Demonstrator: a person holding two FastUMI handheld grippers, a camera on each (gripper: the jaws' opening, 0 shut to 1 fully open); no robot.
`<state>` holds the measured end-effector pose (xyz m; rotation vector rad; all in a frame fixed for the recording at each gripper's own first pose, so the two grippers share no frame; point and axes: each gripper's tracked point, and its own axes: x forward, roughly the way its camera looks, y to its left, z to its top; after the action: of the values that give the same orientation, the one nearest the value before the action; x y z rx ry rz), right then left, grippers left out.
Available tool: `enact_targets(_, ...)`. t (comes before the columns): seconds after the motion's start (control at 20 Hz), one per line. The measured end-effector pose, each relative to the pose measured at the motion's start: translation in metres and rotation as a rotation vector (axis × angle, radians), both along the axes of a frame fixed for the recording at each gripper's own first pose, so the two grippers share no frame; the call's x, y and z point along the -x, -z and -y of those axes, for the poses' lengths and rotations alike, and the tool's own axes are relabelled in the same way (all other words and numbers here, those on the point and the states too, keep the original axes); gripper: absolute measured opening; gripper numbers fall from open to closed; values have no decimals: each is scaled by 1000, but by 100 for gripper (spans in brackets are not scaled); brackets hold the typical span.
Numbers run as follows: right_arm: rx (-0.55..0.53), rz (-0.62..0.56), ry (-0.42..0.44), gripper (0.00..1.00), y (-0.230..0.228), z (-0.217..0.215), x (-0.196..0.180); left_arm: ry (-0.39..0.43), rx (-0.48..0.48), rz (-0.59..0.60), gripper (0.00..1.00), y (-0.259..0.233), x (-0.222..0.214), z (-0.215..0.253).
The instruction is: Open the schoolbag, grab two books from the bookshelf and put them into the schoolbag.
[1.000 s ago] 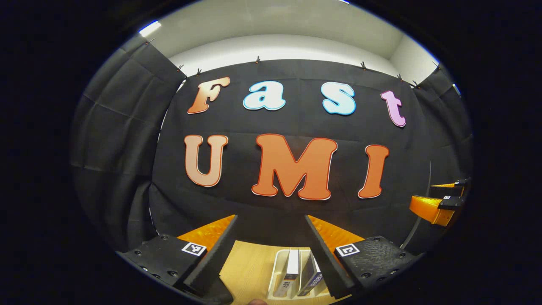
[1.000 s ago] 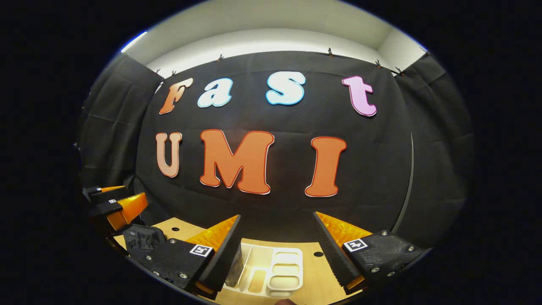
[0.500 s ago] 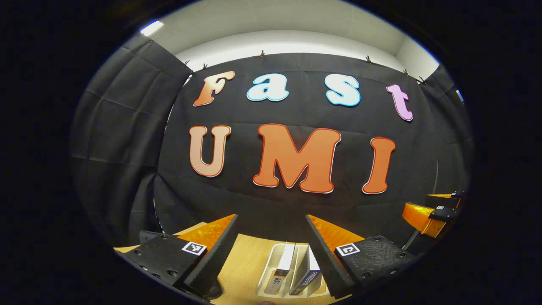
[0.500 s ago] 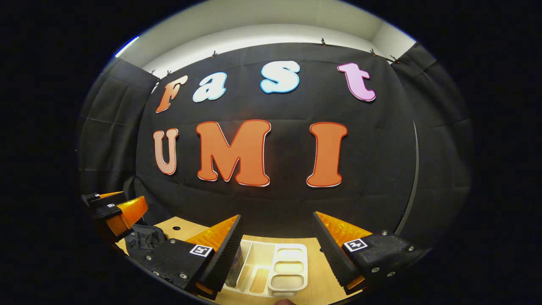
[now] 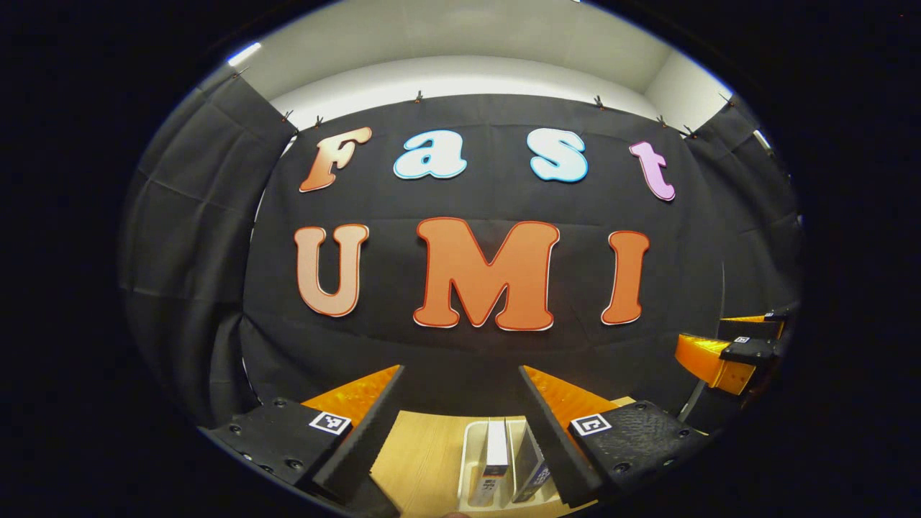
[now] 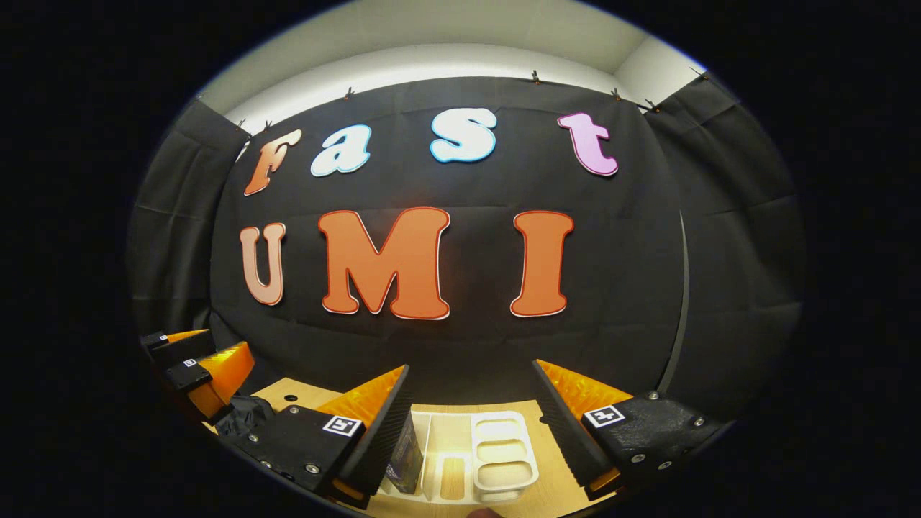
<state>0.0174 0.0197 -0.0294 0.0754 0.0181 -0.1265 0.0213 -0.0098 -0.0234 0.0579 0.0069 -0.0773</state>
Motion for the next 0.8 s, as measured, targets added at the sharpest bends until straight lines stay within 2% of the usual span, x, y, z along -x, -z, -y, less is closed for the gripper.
enact_targets(0.4, 30, -3, 25, 96, -4, -32, 10, 48, 21, 19, 95, -5, -3, -24)
enact_targets(0.8, 50, -11, 15, 96, -3, -37, 9, 25, 6, 39, 95, -7, -3, -32)
